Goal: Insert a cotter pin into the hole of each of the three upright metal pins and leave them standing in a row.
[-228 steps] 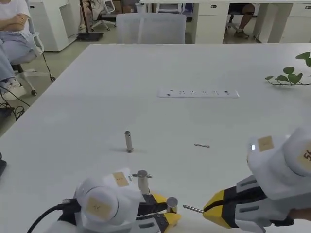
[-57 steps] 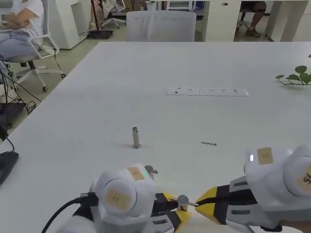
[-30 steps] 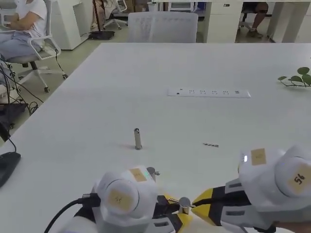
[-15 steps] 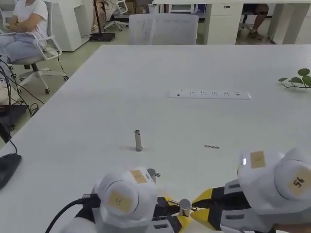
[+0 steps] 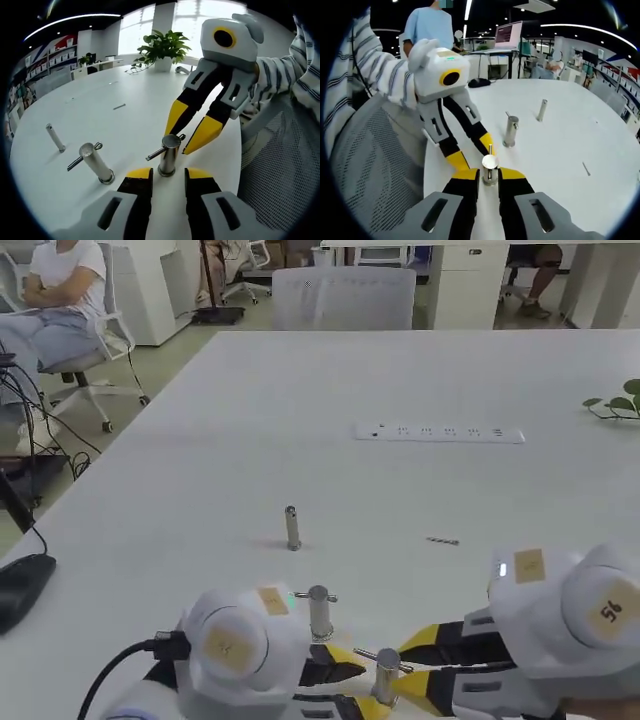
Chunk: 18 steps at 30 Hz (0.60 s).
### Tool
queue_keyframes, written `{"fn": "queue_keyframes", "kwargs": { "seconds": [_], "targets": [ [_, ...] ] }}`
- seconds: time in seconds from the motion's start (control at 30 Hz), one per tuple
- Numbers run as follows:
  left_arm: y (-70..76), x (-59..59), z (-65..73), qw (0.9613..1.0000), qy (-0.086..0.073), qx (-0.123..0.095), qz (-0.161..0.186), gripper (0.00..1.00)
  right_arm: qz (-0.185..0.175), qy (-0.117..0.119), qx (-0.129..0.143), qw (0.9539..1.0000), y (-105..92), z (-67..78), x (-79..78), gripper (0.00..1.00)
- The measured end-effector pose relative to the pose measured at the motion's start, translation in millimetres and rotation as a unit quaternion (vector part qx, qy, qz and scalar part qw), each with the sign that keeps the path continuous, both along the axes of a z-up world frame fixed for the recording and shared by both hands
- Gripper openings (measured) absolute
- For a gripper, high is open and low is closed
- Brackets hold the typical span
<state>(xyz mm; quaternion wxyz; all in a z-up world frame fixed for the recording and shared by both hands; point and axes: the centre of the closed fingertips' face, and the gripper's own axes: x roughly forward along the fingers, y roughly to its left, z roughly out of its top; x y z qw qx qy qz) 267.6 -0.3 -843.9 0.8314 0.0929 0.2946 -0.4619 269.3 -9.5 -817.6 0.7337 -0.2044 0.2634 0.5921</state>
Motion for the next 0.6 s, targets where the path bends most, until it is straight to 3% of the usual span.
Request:
{"fn": "queue_keyframes", "kwargs": {
  "seconds": [0.23, 0.6],
  "targets": [
    [6.8, -9.3, 2.8, 0.9998, 0.010, -0.012, -0.012, 0.39, -0.001, 0.002, 0.000, 1.0000, 2.1, -0.4, 1.3, 0.18],
    [21.6, -17.1, 10.6, 0.9994, 0.025, -0.025, 0.001, 0.61, -0.001, 0.007, -0.001, 1.0000, 7.4, -2.1, 1.8, 0.18]
  ]
}}
